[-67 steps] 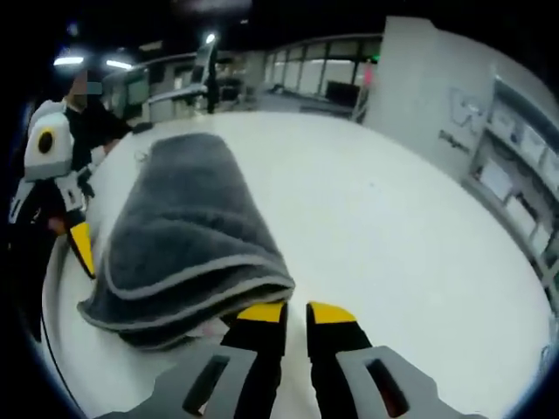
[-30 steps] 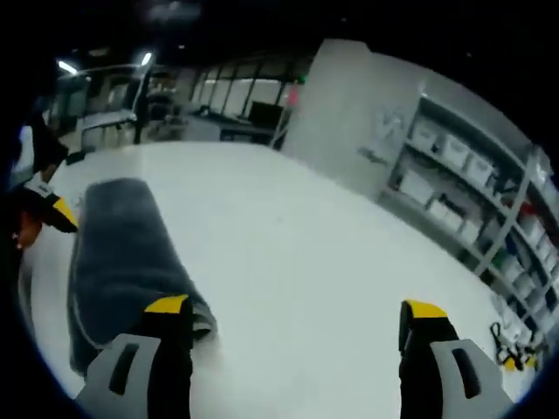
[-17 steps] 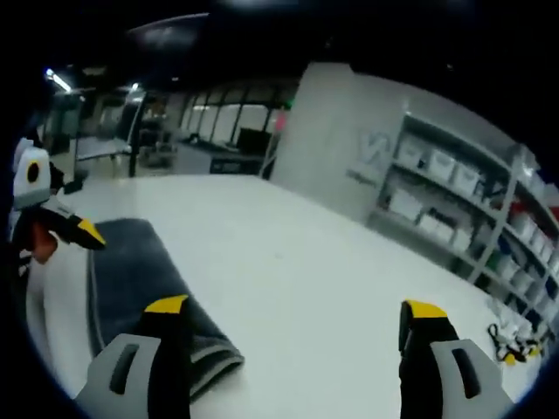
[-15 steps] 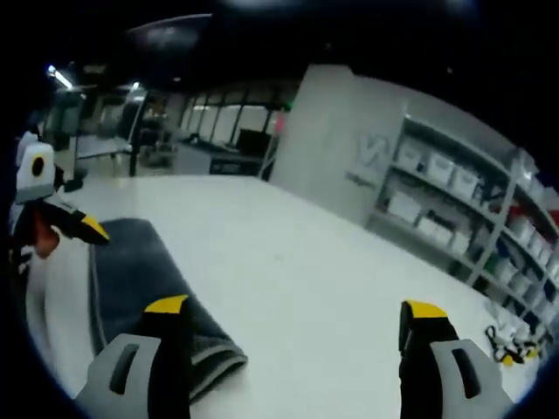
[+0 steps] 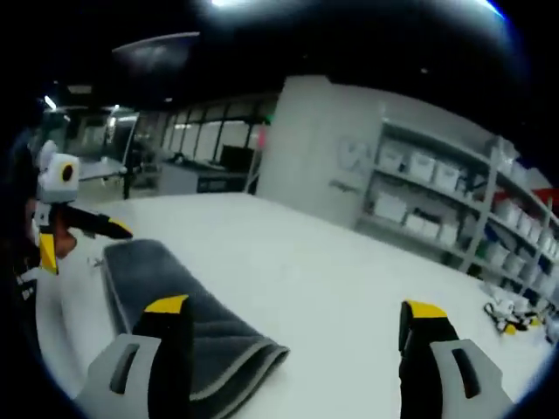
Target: Open the folded towel by lifting each exposed corner and separating the folded layers until the towel lies flat within the target outline without major curled edges
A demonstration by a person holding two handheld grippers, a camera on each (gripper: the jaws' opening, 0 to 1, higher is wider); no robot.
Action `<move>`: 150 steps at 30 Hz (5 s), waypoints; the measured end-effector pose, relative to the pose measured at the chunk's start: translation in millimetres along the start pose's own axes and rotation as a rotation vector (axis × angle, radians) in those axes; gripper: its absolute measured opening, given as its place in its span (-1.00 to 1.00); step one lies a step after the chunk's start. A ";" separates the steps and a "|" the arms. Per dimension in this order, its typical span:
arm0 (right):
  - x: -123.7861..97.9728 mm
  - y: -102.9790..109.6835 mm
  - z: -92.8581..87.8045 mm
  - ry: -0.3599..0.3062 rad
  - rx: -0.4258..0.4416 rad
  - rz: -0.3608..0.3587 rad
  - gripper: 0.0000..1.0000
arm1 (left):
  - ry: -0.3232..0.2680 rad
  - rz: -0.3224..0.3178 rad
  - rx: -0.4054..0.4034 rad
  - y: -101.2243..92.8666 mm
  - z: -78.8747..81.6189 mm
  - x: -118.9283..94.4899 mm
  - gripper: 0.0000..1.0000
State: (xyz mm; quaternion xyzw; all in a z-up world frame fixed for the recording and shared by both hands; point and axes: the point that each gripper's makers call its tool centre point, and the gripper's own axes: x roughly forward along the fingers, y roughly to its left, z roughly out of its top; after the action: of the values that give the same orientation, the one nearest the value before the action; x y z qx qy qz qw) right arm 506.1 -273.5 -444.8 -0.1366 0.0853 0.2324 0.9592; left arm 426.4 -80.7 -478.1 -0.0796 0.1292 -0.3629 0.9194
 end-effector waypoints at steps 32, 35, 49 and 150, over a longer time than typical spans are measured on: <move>-84.8 31.7 -11.2 -0.071 0.201 -0.113 1.00 | -0.043 0.199 0.044 73.8 0.7 -93.9 1.00; -90.5 32.7 -18.8 -0.068 0.226 -0.123 1.00 | -0.034 0.204 0.044 80.6 -3.9 -100.6 1.00; -103.4 40.1 -36.1 -0.050 0.242 -0.163 0.99 | 0.024 0.216 0.037 98.2 -22.6 -120.0 0.88; -16.1 54.4 -106.3 0.187 0.468 -0.132 0.59 | 0.210 0.234 -0.161 147.9 -80.9 -84.0 0.04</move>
State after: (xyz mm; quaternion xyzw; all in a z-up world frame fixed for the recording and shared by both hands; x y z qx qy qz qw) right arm 455.8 -265.8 -554.0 0.0629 0.2158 0.1295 0.9658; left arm 439.1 79.9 -575.7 -0.0991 0.2613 -0.2485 0.9275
